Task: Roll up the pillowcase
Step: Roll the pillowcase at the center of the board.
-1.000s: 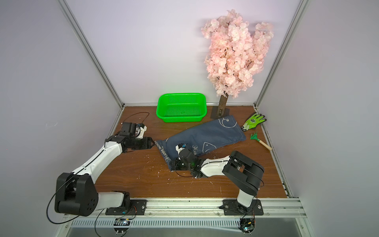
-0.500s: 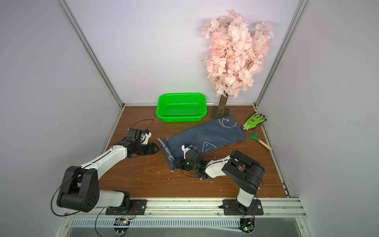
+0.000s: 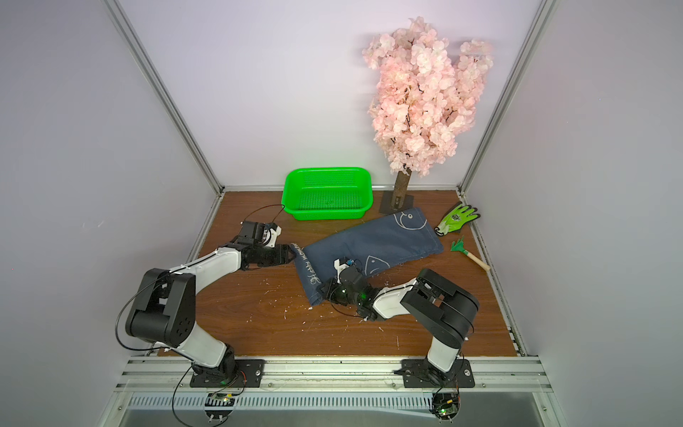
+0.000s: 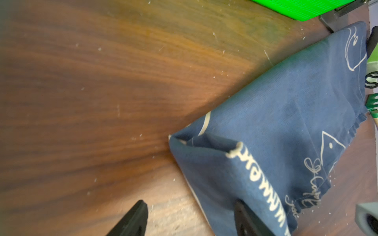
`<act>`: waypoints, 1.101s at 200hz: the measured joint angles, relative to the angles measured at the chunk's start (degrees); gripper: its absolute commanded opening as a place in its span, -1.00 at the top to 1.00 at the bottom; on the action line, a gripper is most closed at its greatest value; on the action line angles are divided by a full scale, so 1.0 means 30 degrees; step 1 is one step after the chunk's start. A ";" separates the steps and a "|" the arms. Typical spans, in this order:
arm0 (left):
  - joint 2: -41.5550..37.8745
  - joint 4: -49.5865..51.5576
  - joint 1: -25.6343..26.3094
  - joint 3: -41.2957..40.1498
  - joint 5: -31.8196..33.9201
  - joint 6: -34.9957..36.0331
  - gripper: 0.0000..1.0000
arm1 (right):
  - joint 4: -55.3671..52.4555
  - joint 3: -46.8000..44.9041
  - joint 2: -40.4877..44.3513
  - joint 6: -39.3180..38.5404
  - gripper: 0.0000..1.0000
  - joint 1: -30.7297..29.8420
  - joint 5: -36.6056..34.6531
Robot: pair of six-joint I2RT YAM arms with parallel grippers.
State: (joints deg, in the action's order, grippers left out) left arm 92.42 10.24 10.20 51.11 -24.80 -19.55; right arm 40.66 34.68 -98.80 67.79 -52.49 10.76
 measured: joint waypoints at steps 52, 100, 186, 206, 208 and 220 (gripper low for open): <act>0.1814 0.0240 0.0131 0.1246 -0.0007 0.0481 -0.41 | -0.1013 0.0000 0.0029 -0.0554 0.59 0.0204 -0.0503; 0.2805 0.0328 0.0240 0.1800 -0.0015 0.0831 -0.39 | -0.3490 0.0131 0.0933 -0.1894 0.28 0.0204 -0.1632; 0.4597 0.0568 0.0670 0.3708 0.0299 0.1107 -0.18 | -1.1723 0.5603 0.3096 -0.9005 0.16 -0.1545 -0.7016; 0.4874 0.0670 0.0823 0.4058 0.0466 0.1268 -0.13 | -1.2386 0.6972 0.2477 -1.1169 0.10 -0.2841 -0.8174; 0.4881 0.0678 0.0838 0.4073 0.0474 0.1268 -0.12 | -1.2437 0.7118 0.2397 -1.1402 0.09 -0.2965 -0.8313; 0.5020 0.0707 0.0889 0.4233 0.0503 0.1348 -0.09 | -1.2575 0.7883 0.1661 -1.2779 0.05 -0.3665 -0.9085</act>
State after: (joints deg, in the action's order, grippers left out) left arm 107.48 12.36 12.86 63.81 -23.29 -15.51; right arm 2.94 58.33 -93.82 29.45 -63.48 -16.49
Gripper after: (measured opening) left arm 0.558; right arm 0.458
